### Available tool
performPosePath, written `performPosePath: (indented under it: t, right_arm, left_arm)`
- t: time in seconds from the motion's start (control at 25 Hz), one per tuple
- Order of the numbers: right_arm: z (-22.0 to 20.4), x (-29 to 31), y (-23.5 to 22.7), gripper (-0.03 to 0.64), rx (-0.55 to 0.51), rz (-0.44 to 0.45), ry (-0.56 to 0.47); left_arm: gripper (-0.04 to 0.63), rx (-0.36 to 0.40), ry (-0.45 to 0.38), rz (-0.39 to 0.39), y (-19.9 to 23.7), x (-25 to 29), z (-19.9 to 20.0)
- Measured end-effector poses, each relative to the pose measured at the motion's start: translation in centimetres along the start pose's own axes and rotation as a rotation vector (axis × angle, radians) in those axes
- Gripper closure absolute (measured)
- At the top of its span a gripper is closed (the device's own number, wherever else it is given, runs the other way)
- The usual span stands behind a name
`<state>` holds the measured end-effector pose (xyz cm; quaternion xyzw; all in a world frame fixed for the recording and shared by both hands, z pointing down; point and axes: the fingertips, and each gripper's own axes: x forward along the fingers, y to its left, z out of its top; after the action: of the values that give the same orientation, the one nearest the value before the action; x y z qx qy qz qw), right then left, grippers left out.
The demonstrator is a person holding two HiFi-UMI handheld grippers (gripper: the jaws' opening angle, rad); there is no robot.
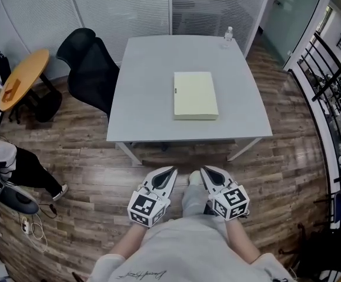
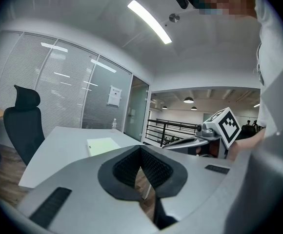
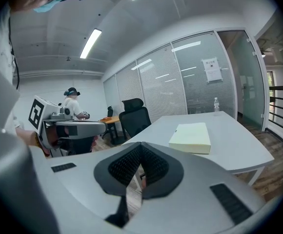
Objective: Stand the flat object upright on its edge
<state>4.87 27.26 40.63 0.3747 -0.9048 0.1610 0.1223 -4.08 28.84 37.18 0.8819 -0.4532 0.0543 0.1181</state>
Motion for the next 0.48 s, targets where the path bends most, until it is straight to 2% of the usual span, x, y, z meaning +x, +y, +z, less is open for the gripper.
performPosePath:
  t: [0.32,0.48]
  right_arm:
    - [2.4,5.6,-5.7,0.592,0.018,0.026,0.004]
    - [3.8,8.4,-8.2,0.592,-0.010,0.060,0.024]
  left_arm:
    - [0.584,-0.013,0.007,0.035,4.5,5.8,1.1]
    - [0.584,-0.024,0.018,0.056,6.7,9.1,1.5]
